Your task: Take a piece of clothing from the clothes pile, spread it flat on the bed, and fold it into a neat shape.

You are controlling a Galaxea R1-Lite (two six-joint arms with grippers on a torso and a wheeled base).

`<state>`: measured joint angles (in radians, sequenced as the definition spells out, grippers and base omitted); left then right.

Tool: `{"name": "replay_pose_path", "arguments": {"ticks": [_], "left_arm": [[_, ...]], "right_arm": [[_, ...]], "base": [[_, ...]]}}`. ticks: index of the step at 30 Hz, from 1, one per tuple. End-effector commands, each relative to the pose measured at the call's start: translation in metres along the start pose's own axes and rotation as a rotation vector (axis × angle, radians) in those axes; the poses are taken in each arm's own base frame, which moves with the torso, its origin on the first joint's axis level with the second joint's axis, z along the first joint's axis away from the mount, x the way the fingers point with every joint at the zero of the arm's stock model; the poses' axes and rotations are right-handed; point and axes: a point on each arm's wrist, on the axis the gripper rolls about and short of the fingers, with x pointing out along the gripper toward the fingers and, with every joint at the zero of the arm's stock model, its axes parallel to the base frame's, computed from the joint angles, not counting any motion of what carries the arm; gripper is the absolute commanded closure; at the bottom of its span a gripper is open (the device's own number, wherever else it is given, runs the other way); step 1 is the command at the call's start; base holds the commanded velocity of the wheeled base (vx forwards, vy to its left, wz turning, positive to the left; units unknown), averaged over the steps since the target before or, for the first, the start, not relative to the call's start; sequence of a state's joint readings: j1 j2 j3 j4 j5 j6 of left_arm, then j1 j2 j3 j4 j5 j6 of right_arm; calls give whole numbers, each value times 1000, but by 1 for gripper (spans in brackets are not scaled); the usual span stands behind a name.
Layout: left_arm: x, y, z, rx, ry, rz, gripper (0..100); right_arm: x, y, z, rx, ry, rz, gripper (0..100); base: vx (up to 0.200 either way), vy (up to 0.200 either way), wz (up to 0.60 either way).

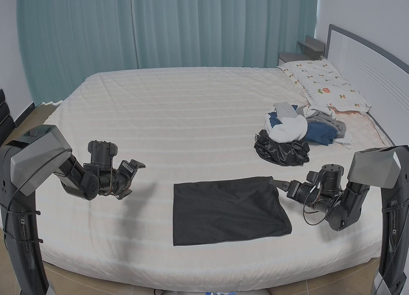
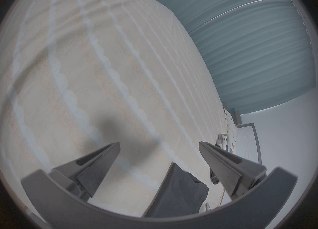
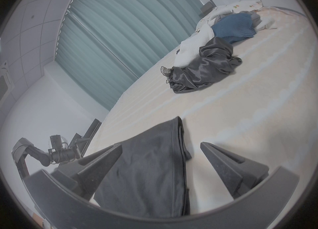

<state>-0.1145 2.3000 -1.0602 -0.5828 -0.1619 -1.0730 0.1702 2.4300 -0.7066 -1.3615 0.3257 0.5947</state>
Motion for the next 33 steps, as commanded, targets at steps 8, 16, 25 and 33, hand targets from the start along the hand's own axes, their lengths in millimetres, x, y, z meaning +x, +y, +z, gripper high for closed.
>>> {"name": "replay_pose_path", "arguments": {"ticks": [8,16,25,33], "left_arm": [[0,1,-1,-1,1,2,0],[0,0,0,-1,0,1,0],[0,1,-1,-1,1,2,0],[0,0,0,-1,0,1,0]], "right_arm": [[40,-22,-12,31,0,-5,0],[51,-22,-9,99,-24,15,0],[53,-21,-7,103,-34,21,100],[58,-23,-4,102,-94,-27,100]], "base": [[0,0,0],[0,0,0],[0,0,0],[0,0,0]]}}
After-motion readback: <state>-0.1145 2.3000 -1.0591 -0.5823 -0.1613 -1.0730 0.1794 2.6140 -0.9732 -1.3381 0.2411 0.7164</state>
